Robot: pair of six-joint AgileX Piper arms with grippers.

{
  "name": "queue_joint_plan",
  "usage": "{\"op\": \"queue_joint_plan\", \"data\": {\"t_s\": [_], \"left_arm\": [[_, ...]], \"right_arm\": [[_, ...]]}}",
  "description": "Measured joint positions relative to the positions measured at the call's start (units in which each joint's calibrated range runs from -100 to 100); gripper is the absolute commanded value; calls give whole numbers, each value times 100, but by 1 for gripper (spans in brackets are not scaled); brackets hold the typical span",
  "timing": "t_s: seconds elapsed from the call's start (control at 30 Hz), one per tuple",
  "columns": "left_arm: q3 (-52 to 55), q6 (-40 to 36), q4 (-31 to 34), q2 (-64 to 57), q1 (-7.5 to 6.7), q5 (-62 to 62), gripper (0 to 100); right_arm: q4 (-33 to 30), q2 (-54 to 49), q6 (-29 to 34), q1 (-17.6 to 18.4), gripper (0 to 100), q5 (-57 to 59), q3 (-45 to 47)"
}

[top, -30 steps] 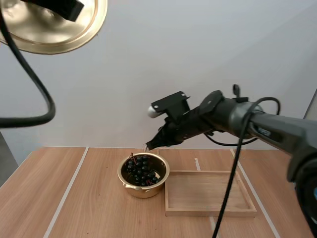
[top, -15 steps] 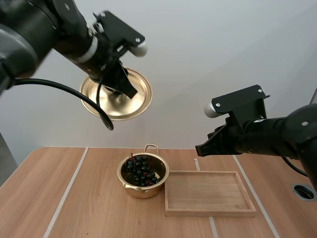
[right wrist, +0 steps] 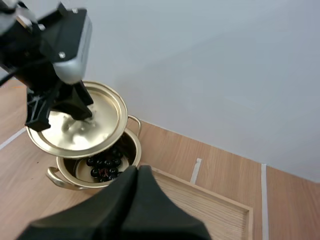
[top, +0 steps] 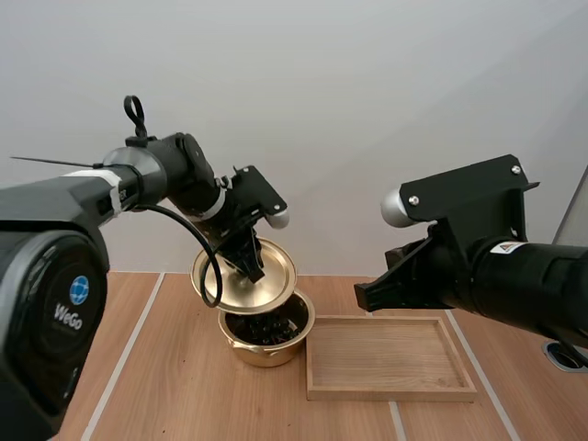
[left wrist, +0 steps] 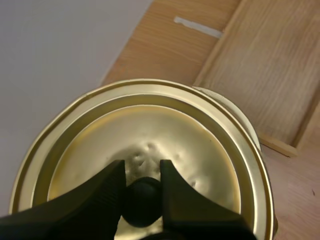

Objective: Open the lid, put the grape in the pot, and close it

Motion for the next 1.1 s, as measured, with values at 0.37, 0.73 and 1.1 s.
{"op": "queue_joint_plan", "data": {"t_s": [0.37,0.73,1.1], "left_arm": [[728,826,-795,335,0,-992,0],[733,941,-1093,802,0,-1052,0],[733,1039,-1213,874,0,-1034,2]], "right_arm": [[-144,-341,198,0,0,92,12],[-144,-341,207,0,0,92,12],[-144,-341,207,0,0,92,12]]}}
